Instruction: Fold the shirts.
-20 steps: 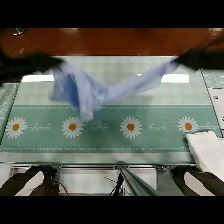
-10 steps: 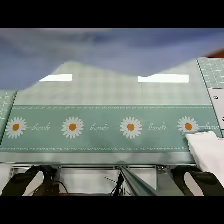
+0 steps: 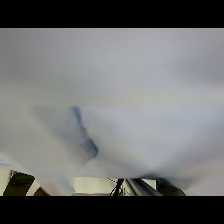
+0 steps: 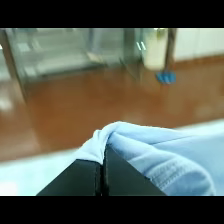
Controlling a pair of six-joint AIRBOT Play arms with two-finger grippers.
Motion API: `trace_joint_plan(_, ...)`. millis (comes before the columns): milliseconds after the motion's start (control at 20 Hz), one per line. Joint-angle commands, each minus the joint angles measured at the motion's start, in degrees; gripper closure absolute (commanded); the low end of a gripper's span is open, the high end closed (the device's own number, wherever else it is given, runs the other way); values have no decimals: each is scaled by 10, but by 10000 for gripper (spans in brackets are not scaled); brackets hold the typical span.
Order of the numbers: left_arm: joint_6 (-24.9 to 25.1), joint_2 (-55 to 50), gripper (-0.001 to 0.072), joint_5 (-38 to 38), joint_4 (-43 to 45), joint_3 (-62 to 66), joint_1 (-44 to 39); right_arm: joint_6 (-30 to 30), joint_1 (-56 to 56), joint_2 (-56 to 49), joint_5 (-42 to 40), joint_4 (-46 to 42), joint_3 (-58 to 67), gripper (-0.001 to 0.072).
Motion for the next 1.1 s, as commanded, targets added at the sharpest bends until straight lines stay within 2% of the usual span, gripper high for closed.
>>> trace_joint_plan(0,-2,-1,685,-8,-66,-146,-8,2,0,3,13,55,-158,693)
trace_joint_plan(150,7,-30,685,48,-130,-302,-8,-1,0,-4,-100,85,-359,693)
trace_joint_plan(350,21,-124,685,257,-144,-463,-55,3,0,-97,-250,103,-524,693)
trace_joint_plan(550,32,-285,684,402,-144,-440,-99,3,0,-275,-371,151,-480,693)
trace_joint_plan(750,31,-399,683,407,-176,-376,-101,2,0,-471,-365,225,-357,692)
trace_joint_plan(800,30,-411,671,406,-188,-368,-101,3,0,-510,-353,248,-330,655)
trace_joint_plan(850,30,-418,501,406,-202,-364,-101,2,0,-545,-338,272,-306,404)
trace_joint_plan(900,30,-418,127,402,-205,-363,-101,-1,0,-570,-322,281,-287,68)
trace_joint_plan(950,33,-415,1,381,-203,-362,-96,-13,-1,-582,-301,276,-273,81)
trace_joint_plan(1050,39,-413,1,291,-165,-348,-64,-40,-15,-579,-246,244,-253,81)
